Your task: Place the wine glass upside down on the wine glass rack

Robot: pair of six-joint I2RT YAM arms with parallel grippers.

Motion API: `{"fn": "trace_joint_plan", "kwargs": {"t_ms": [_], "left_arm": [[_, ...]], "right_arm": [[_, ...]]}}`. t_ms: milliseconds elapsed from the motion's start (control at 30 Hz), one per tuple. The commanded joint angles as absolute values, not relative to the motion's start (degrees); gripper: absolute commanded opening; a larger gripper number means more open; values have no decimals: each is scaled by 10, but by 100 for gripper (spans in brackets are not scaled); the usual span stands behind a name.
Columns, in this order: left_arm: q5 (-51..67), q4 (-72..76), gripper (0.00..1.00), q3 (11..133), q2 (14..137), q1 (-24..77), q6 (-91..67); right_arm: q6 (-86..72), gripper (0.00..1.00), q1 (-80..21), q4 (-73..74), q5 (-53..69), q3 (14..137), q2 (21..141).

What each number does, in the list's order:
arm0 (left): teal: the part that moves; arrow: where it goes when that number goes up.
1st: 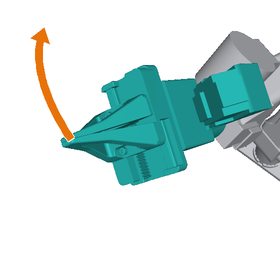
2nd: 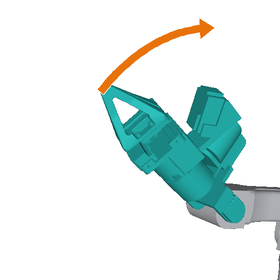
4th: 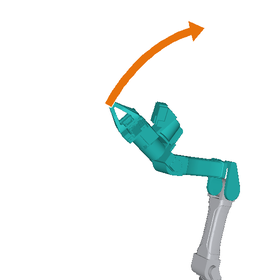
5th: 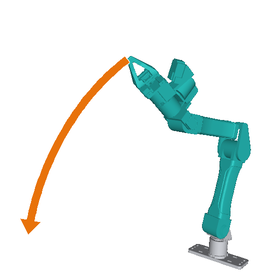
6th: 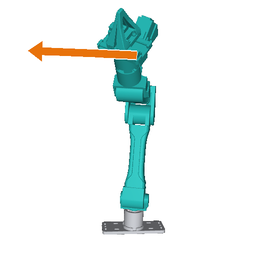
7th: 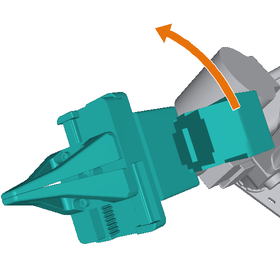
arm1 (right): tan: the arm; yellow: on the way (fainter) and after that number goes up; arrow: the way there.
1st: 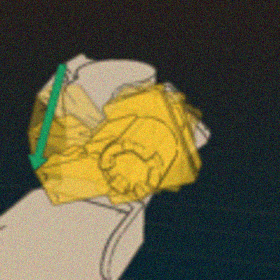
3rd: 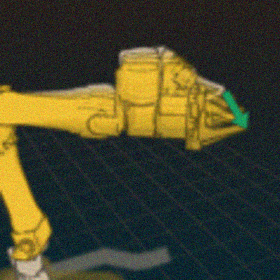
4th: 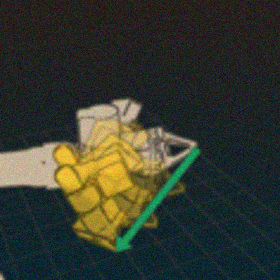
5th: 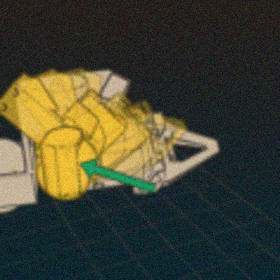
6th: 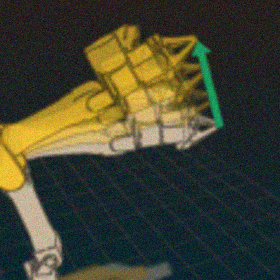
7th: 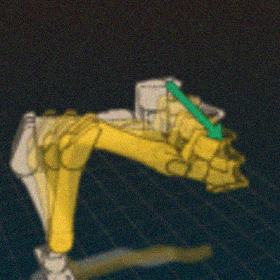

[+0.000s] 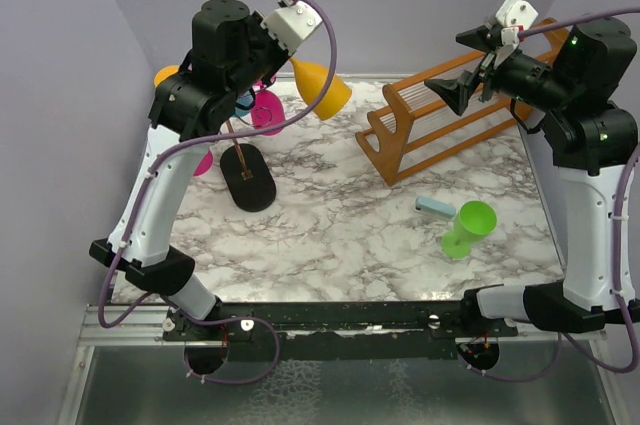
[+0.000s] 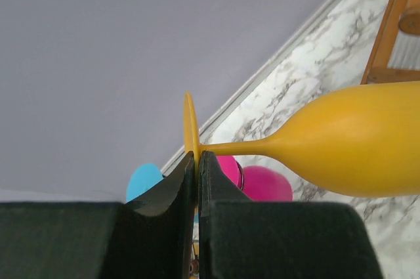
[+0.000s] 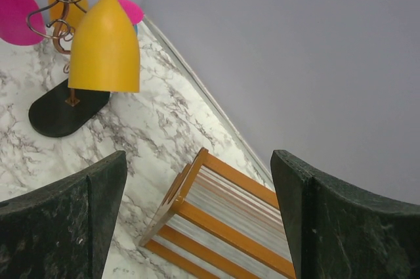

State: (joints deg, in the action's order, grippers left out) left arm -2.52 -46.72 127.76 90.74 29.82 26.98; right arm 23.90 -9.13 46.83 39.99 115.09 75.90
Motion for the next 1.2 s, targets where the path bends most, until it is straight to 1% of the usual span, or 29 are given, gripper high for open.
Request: {"fn": "trace_joint_plan", "kwargs": {"t_ms": [0, 233, 500, 1167], "left_arm": [[-93, -528, 0, 1271, 911, 327, 383], [-145, -549, 0, 1219, 908, 361, 422], [-220, -560, 0, 1164, 900, 366, 462], [-282, -635, 0, 1150, 877, 366, 481]], "right_arm": [[240, 90, -83, 473, 420, 1140, 749], [237, 91, -76, 471, 432, 1130, 745], [237, 93, -70, 470, 442, 1119, 738], [231, 94, -55, 463, 463, 1112, 746]]}}
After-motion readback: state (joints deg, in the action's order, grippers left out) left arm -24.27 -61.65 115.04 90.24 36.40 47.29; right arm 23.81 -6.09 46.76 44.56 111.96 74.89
